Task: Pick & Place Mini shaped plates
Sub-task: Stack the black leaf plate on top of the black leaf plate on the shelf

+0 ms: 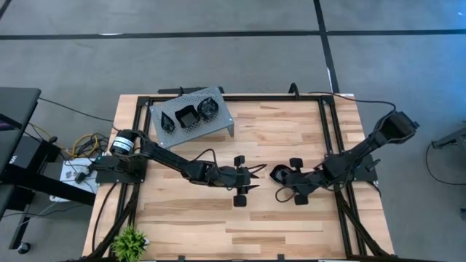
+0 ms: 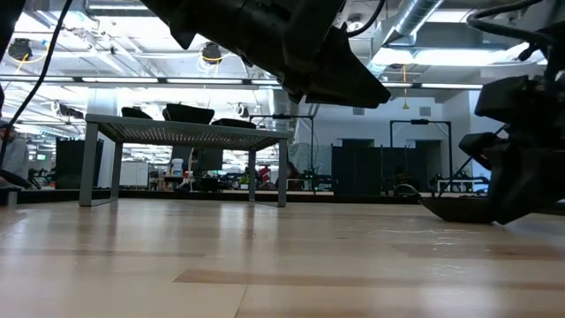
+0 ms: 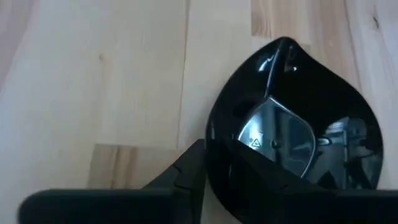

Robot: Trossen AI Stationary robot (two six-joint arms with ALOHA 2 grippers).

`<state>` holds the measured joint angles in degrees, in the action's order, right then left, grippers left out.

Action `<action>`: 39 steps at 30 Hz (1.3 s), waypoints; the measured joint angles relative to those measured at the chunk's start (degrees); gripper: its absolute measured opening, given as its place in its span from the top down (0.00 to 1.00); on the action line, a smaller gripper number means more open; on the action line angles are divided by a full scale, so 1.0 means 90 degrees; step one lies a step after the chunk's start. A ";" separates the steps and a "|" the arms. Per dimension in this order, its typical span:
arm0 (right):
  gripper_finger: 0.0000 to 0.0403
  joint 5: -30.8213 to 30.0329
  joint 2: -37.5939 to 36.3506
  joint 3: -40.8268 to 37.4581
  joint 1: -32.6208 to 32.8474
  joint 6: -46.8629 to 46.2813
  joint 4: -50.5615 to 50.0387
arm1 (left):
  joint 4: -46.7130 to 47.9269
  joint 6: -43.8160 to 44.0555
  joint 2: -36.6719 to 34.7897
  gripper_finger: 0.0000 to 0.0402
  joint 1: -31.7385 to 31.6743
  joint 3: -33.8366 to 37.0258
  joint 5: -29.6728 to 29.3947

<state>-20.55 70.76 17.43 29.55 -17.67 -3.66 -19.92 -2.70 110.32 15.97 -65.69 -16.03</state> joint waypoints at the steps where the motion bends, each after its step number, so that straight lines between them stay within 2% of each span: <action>1: 0.86 0.0028 0.0036 0.0012 -0.0043 0.0001 0.0032 | 0.0000 0.0000 0.0000 0.66 0.0000 0.0000 0.0000; 5: 0.98 0.0042 0.0083 0.0018 -0.0100 0.0107 0.0277 | 0.0000 0.0000 -0.0002 0.66 0.0000 0.0000 0.0013; 10: 0.97 0.0225 0.0119 0.0451 -0.0118 0.0337 0.0676 | 0.0000 -0.0369 -0.0002 0.66 0.0004 0.0000 0.0999; 12: 0.99 0.0450 0.0278 0.0744 -0.0208 0.0421 0.0647 | -0.0006 -0.0517 -0.0002 0.66 0.0023 0.0000 0.1162; 16: 0.98 0.0568 0.0865 0.1342 -0.0375 0.0559 0.0589 | -0.0029 -0.0539 -0.0002 0.66 0.0022 0.0000 0.1168; 20: 0.99 0.0645 0.1631 0.1958 -0.0533 0.1272 0.0512 | -0.0012 -0.0507 0.0032 0.64 0.0026 0.0002 0.1171; 26: 0.99 0.0630 0.2471 0.3006 -0.0638 0.1489 -0.0393 | 0.0391 0.0423 0.0117 0.63 0.0024 0.0435 0.1164; 32: 0.99 0.0632 0.2908 0.3568 -0.0627 0.1936 -0.0474 | 0.0307 0.0510 0.0121 0.67 0.0032 0.1034 0.0742; 39: 0.99 0.0653 0.3118 0.3924 -0.0788 0.2063 -0.0453 | 0.0245 0.0445 0.0121 0.74 0.0036 0.1139 0.0510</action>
<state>-14.68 98.82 52.75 22.46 0.90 -7.74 -17.72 1.30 111.42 16.29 -55.44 -11.44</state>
